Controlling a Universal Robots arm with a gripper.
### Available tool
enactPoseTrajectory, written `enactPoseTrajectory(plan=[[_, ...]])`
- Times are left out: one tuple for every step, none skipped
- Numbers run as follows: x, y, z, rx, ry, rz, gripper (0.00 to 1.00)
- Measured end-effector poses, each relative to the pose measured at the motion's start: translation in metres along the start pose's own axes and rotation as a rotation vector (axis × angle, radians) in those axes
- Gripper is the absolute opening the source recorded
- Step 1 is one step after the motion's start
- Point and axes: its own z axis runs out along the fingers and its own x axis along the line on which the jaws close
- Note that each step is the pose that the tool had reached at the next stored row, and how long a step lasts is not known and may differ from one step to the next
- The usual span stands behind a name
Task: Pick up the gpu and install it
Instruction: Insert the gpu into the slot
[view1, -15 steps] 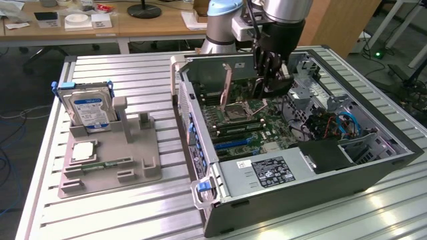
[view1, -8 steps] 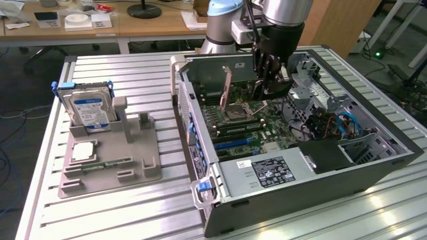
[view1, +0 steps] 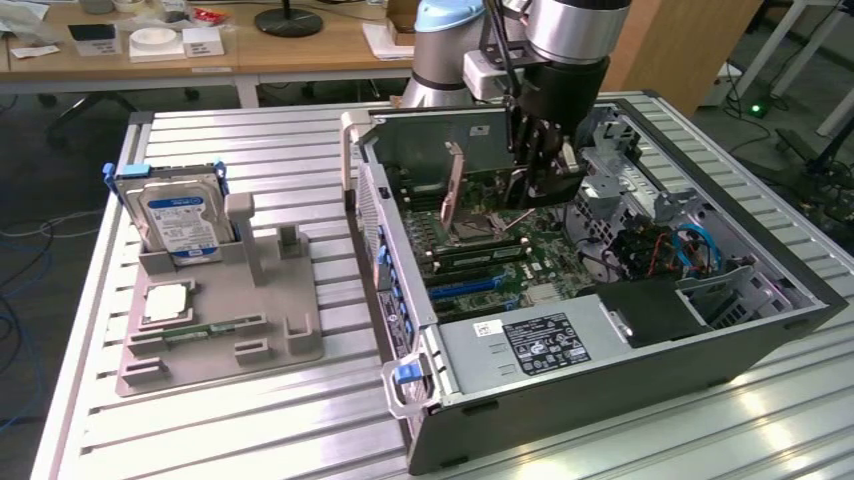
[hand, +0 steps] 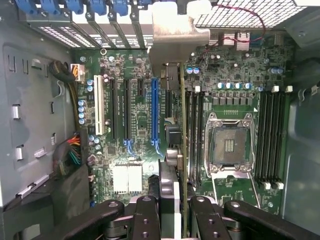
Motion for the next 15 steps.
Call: enactPoseTrajectory(plan=[[0.0001, 0.0004, 0.0008, -0.0001, -0.0005, -0.003, 0.28], [0.0001, 0.0004, 0.0015, -0.0001, -0.0006, -0.005, 0.28], [0.0001, 0.0005, 0.0023, -0.0001, -0.0005, -0.005, 0.28], [0.0001, 0.0005, 0.003, -0.0002, -0.0005, -0.005, 0.28], [0.0001, 0.0006, 0.0037, -0.0002, -0.0006, -0.005, 0.28], [0.0001, 0.0006, 0.0043, -0.0002, -0.0006, -0.005, 0.28], [0.0001, 0.0007, 0.0049, -0.0002, -0.0005, -0.005, 0.28], [0.0001, 0.0008, 0.0054, -0.0002, -0.0005, -0.005, 0.28], [0.0001, 0.0008, 0.006, -0.0002, -0.0006, -0.005, 0.28], [0.0002, 0.0008, 0.0067, -0.0001, -0.0006, -0.005, 0.28], [0.0002, 0.0009, 0.0074, -0.0001, -0.0006, -0.005, 0.28], [0.0002, 0.0014, 0.0082, -0.0001, -0.0007, -0.005, 0.28], [0.0002, 0.0025, 0.0088, -0.0001, -0.0006, -0.005, 0.28], [0.0002, 0.0038, 0.0094, -0.0002, -0.0006, -0.005, 0.28], [0.0003, 0.0052, 0.0102, -0.0002, -0.0006, -0.005, 0.28]])
